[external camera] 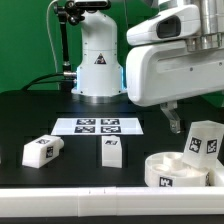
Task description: Assemble stool
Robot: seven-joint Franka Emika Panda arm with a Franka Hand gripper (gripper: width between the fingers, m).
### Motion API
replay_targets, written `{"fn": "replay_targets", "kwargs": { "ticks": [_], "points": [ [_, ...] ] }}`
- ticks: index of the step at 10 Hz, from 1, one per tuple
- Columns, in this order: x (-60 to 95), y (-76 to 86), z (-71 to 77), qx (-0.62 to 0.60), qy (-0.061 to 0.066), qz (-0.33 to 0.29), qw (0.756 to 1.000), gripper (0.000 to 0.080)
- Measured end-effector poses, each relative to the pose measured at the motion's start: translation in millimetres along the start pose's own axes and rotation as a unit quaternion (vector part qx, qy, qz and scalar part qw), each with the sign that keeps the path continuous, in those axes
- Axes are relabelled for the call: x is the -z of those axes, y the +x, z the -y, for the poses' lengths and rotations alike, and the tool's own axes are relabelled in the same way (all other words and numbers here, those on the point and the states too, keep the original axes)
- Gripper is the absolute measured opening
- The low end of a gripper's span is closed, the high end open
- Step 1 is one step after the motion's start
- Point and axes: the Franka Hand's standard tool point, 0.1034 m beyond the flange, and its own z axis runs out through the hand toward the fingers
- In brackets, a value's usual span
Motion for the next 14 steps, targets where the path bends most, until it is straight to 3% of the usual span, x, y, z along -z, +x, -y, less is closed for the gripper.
{"fn": "replay_targets", "kwargs": {
  "ticks": [3, 5, 6, 7, 10, 11, 14],
  "points": [
    [0.2, -1.1, -3.1, 0.125, -0.009, 0.005, 0.992, 0.0649],
    [1.1, -2.9, -5.3, 0.269, -0.014, 0.022, 0.963, 0.0649],
    [2.1, -2.7, -4.7, 0.29, -0.007, 0.03, 0.957, 0.0649],
    [2.9, -2.3, -5.9, 0.357, -0.008, 0.045, 0.933, 0.0649],
    [2.9, -3.3, -10.7, 0.437, -0.009, 0.048, 0.898, 0.0649],
    [2.9, -3.9, -12.0, 0.468, -0.009, 0.05, 0.882, 0.0649],
    [0.4, -6.2, -10.2, 0.603, -0.011, 0.067, 0.795, 0.0649]
  ]
}}
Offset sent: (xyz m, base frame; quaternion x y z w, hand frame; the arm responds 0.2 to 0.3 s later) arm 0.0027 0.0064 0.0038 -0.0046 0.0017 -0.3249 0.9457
